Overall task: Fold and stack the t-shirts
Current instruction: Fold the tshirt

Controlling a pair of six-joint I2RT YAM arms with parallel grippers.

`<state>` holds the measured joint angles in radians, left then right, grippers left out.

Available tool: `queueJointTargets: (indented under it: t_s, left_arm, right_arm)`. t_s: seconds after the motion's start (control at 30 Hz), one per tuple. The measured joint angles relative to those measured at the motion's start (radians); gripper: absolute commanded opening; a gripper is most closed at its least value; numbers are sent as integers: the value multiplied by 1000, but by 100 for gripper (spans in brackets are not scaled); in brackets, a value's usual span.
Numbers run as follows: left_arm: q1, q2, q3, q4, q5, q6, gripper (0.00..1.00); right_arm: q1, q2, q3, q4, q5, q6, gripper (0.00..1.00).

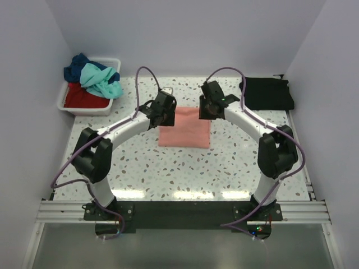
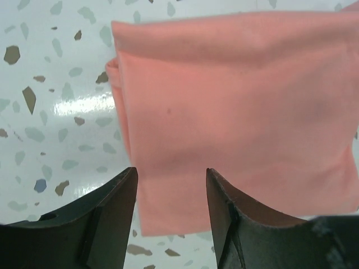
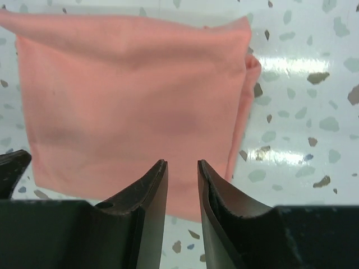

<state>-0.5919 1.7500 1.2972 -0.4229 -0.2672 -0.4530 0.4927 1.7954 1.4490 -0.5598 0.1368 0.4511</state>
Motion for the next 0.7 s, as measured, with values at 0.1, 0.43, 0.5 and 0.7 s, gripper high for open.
queueJointTargets:
  t_s: [0.1,0.43,0.5,0.7]
  left_arm:
    - [18,66,61,21,11,-1,57]
    - [121,248,142,143,37,-19,56]
    - [132,272,153,166,36,-18,56]
    - [135,343,221,192,37,-18,56]
  right_arm:
    - [0,61,70,1,4,-3,33]
    - [0,264,176,51,13,-23,32]
    - [0,282,183,72,22,-24,32]
    - [-6,323,234,92,40,-25,31]
